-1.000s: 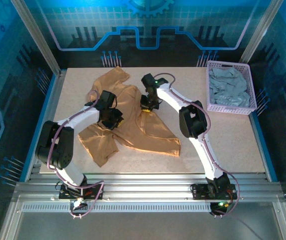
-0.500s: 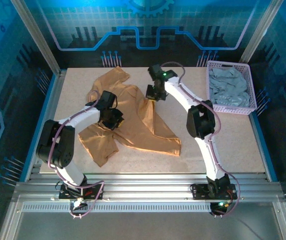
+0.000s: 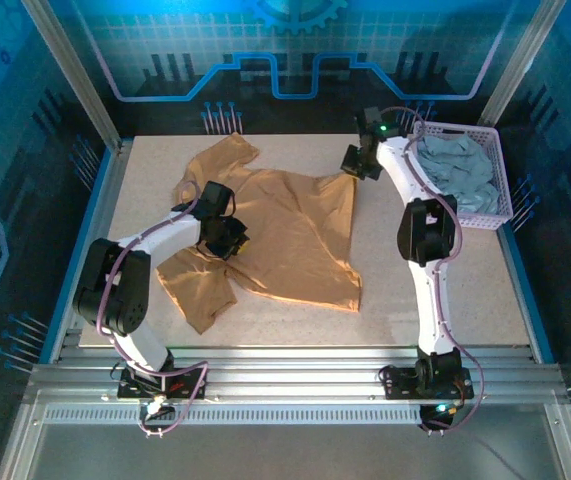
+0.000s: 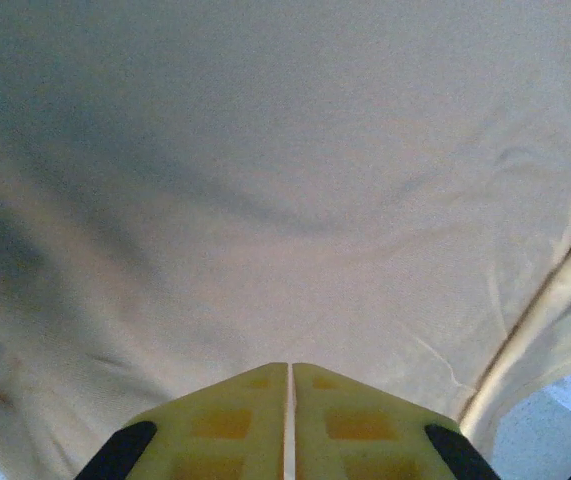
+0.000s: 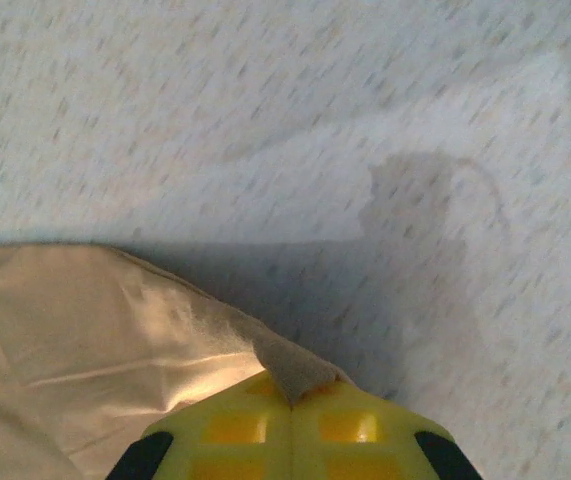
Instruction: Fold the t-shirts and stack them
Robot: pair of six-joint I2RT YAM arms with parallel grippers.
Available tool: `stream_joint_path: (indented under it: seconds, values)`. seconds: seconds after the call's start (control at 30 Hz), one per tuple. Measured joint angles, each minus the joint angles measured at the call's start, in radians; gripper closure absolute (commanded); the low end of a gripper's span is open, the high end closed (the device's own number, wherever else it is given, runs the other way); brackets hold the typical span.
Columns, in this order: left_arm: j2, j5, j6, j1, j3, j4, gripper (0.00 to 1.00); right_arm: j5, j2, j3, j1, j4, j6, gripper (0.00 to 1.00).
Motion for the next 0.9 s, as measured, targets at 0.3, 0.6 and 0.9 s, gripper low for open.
stream_joint_path:
  seconds: [0.3, 0.6, 0.9]
  values:
    - [-0.002, 0.022, 0.024, 0.0, 0.039, -0.029, 0.88, 0.009, 0.189, 0.171, -0.104, -0.024, -0.028, 1.0]
    - [-0.027, 0.03, 0.07, 0.019, 0.062, -0.079, 0.79, 0.016, 0.198, 0.204, -0.159, -0.031, -0.026, 0.73]
    - [-0.029, 0.02, 0.159, 0.177, 0.077, -0.15, 0.71, 0.018, -0.08, -0.143, -0.116, 0.01, -0.014, 0.42]
